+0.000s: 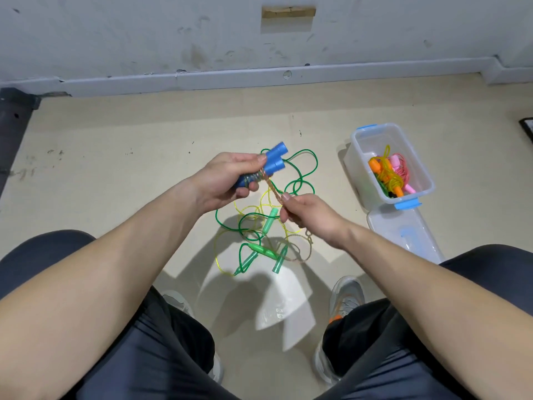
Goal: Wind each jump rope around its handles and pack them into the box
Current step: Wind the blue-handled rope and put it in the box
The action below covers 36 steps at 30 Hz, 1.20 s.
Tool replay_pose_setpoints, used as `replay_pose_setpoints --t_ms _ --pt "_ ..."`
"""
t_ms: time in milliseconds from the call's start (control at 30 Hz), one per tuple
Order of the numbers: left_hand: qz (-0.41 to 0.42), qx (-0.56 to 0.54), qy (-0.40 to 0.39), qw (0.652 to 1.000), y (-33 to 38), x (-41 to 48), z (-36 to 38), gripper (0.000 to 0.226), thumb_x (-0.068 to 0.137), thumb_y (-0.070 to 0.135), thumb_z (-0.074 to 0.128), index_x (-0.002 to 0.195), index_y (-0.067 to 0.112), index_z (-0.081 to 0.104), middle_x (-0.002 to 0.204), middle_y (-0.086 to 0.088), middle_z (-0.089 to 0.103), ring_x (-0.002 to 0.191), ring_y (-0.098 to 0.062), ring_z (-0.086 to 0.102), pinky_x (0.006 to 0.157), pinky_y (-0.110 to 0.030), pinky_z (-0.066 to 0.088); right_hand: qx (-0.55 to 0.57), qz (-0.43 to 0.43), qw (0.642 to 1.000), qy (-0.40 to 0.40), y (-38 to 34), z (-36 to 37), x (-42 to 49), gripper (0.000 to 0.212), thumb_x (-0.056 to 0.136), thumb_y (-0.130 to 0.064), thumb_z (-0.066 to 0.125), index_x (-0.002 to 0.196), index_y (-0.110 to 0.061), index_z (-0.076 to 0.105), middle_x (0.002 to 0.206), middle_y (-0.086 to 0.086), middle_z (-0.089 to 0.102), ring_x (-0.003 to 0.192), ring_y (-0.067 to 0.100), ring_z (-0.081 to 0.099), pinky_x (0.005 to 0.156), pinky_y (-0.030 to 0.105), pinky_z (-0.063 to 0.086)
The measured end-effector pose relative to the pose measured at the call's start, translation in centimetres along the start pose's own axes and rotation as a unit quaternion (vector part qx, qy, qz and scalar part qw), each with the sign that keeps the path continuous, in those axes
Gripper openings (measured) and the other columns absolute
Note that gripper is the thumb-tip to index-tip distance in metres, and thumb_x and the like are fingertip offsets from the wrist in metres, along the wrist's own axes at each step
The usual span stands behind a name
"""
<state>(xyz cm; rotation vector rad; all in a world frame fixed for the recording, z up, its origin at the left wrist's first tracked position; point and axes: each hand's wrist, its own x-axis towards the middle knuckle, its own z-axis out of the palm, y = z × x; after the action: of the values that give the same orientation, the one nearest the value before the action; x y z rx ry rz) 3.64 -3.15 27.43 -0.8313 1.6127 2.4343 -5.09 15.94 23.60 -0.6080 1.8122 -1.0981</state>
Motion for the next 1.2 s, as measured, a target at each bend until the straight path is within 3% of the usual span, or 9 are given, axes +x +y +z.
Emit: replay_pose_setpoints --t_ms 167,333,533,767,867,933,1000,1067,1200 --pt "-0.037 0.120 -0.143 0.982 -0.3 -0.8 0.6 0.023 0.092 0.018 0.068 0.110 0.005 0.062 0.075 -0.005 0.063 0.049 -0.012 0.045 0.040 -0.017 0.031 0.037 0.004 0.999 -0.025 -1.3 -3.6 0.5 0.015 0.080 -0.022 0.075 0.076 -0.011 0.065 0.055 -0.009 0.046 0.052 0.005 0.035 0.054 0.023 0.026" --pt "-0.036 0.334 -0.124 0.934 -0.5 -1.0 1.2 0.015 0.093 0.017 0.071 0.102 0.014 0.060 0.067 0.002 0.067 0.053 -0.015 0.051 0.046 -0.023 0.033 -0.091 0.006 0.996 0.002 -4.6 -4.0 0.0 0.033 0.083 -0.029 0.081 0.057 -0.019 0.064 0.054 -0.004 0.038 0.053 0.012 0.029 0.055 0.031 0.023" --pt "0.004 0.434 -0.092 0.896 -0.7 -0.8 1.5 0.022 0.092 0.022 0.074 0.109 0.032 0.064 0.078 0.000 0.063 0.057 -0.017 0.050 0.051 -0.019 0.040 -0.188 0.016 0.979 0.076 -6.1 -2.1 -1.1 0.030 0.092 -0.031 0.070 0.072 -0.009 0.074 0.062 0.000 0.053 0.056 0.012 0.041 0.056 0.026 0.033" --pt "0.020 0.329 -0.026 0.944 -1.1 -0.5 1.1 0.013 0.096 0.020 0.069 0.107 0.013 0.072 0.073 0.004 0.064 0.055 -0.015 0.046 0.045 -0.020 0.032 0.090 0.060 0.980 0.168 -5.4 1.8 -2.6 0.010 0.092 -0.013 0.056 0.086 -0.009 0.064 0.066 0.003 0.064 0.053 0.017 0.053 0.057 0.030 0.043" --pt "-0.003 0.260 -0.026 0.965 -1.0 -0.6 0.8 0.022 0.097 0.018 0.066 0.114 0.003 0.068 0.078 -0.006 0.061 0.054 -0.014 0.046 0.042 -0.019 0.031 0.071 0.061 0.987 0.134 -4.4 2.5 -3.1 0.018 0.099 -0.026 0.052 0.091 -0.013 0.061 0.061 0.000 0.066 0.051 0.016 0.052 0.060 0.033 0.041" --pt "-0.011 0.190 -0.016 0.982 -0.7 -0.5 0.8 0.024 0.099 0.018 0.063 0.114 0.000 0.066 0.076 -0.003 0.060 0.052 -0.012 0.046 0.039 -0.017 0.030 -0.056 0.013 0.990 0.132 -4.0 2.7 -3.3 0.028 0.102 -0.033 0.047 0.086 -0.016 0.063 0.064 0.000 0.068 0.055 0.017 0.054 0.063 0.033 0.044" --pt "-0.027 0.126 -0.011 0.992 -0.5 -0.5 0.9 0.020 0.099 0.020 0.061 0.110 0.004 0.066 0.074 -0.001 0.061 0.051 -0.010 0.045 0.037 -0.016 0.028 -0.312 -0.071 0.933 0.166 -3.4 2.9 -3.2 0.027 0.104 -0.034 0.042 0.090 -0.020 0.060 0.071 -0.004 0.065 0.067 0.024 0.054 0.063 0.036 0.043" --pt "-0.052 0.077 -0.005 0.996 -0.6 -0.6 1.2 0.017 0.098 0.022 0.062 0.103 0.007 0.066 0.072 0.000 0.062 0.051 -0.010 0.044 0.035 -0.015 0.026 -0.521 -0.133 0.821 0.191 -3.2 3.1 -3.2 0.015 0.103 -0.026 0.043 0.099 -0.021 0.057 0.078 -0.003 0.058 0.070 0.029 0.056 0.053 0.034 0.031" --pt "-0.067 0.065 0.019 0.995 -0.7 -0.7 1.5 0.022 0.093 0.029 0.069 0.099 0.008 0.069 0.072 0.001 0.063 0.050 -0.010 0.041 0.034 -0.015 0.023 -0.670 -0.111 0.716 0.163 -3.8 3.4 -3.6 0.018 0.064 -0.011 0.071 0.075 -0.019 0.059 0.059 -0.004 0.056 0.045 0.019 0.058 0.048 0.023 -0.002"
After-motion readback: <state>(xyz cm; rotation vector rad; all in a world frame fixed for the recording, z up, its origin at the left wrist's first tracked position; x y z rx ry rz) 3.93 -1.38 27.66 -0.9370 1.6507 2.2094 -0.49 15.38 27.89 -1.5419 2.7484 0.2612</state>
